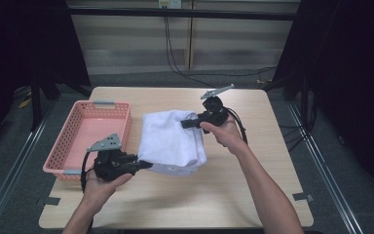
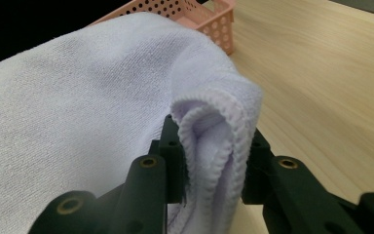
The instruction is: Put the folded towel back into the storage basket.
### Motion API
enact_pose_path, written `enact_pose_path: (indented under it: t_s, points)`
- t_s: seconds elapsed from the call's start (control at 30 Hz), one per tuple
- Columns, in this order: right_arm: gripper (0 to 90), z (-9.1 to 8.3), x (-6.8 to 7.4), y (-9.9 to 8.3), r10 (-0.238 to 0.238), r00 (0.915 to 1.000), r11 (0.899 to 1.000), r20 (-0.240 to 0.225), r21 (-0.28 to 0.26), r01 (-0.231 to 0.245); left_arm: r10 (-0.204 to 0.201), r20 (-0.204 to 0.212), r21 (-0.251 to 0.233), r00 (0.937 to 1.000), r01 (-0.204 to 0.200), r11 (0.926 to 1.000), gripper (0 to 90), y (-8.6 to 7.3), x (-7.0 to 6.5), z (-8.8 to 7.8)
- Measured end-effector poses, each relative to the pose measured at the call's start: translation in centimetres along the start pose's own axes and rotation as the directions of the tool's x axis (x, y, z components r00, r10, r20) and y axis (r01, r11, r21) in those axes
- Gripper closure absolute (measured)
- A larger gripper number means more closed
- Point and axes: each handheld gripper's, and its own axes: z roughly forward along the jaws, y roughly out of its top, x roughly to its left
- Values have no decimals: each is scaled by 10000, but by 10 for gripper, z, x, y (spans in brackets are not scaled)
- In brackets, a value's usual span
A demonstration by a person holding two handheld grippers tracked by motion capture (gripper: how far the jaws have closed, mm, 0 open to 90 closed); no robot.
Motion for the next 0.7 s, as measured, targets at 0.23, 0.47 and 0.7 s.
enact_pose_path:
  t_s: [0.23, 0.47, 0.7]
  points:
    - [702, 20, 8, 24, -313, 9989, 9994, -344, 139, 318, -142, -302, -174, 9994, 137, 9998, 745, 1, 10, -23]
    - [702, 39, 21, 59, -655, 9958, 9977, -645, 115, 664, -426, -593, -843, 9973, 375, 9957, 746, -1, 22, -55]
    - [703, 53, 31, 82, -890, 9929, 9957, -790, 171, 906, -529, -848, -1070, 9950, 437, 9933, 747, -2, 30, -73]
